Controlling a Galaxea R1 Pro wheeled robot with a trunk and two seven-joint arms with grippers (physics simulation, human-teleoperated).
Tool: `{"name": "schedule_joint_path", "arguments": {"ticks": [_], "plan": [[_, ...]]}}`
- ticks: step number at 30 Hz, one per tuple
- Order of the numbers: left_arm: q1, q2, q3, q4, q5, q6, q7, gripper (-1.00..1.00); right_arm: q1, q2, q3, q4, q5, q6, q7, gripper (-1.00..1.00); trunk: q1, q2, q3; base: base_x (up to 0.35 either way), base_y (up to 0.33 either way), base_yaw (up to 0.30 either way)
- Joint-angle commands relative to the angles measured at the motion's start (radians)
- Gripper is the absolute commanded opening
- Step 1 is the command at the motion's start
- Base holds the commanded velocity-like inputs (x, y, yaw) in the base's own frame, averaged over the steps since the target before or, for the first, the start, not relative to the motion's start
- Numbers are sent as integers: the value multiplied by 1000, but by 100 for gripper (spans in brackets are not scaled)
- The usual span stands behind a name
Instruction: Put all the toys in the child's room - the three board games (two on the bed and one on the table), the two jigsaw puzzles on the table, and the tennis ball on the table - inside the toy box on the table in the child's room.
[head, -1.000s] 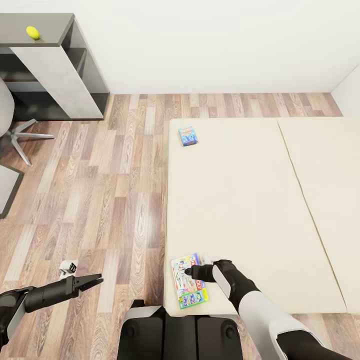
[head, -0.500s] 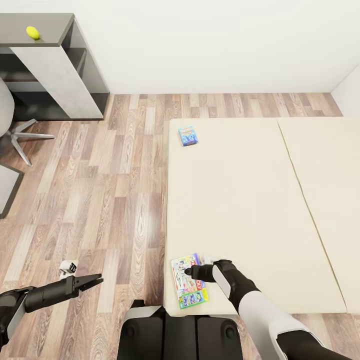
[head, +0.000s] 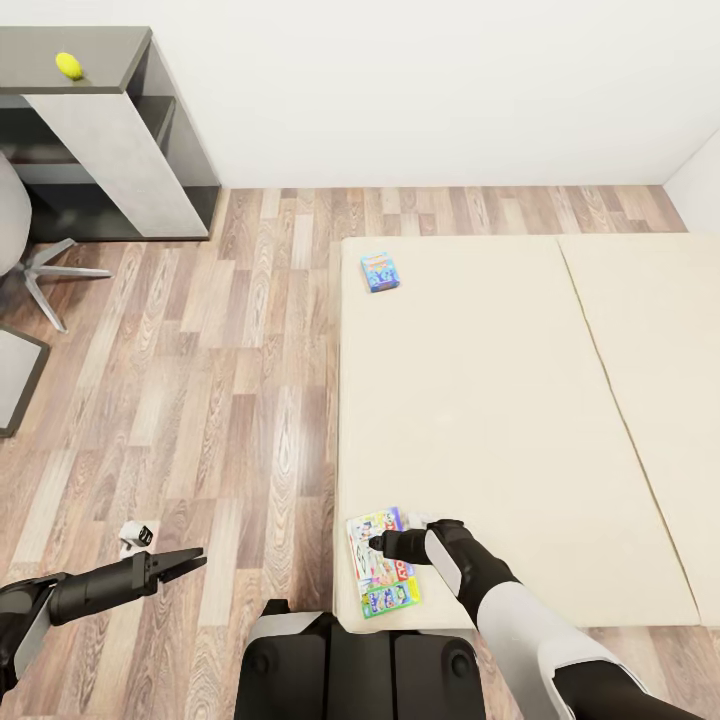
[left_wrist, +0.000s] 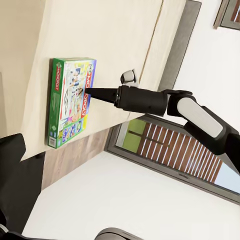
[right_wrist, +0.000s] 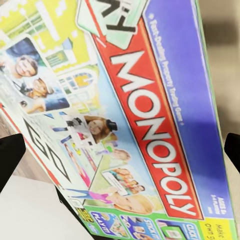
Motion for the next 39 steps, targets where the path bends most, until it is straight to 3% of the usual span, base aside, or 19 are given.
{"name": "schedule_joint_path", "arguments": {"ticks": [1, 39], "plan": [[0, 0, -1, 0, 0, 11, -4, 100, 0, -1, 6, -1, -9, 4, -3, 100, 1, -1, -1, 0, 4, 0], [-1, 0, -1, 0, 0, 11, -4, 100, 0, 5, 6, -1, -9, 3, -3, 100, 1, -1, -1, 0, 17, 0]]}}
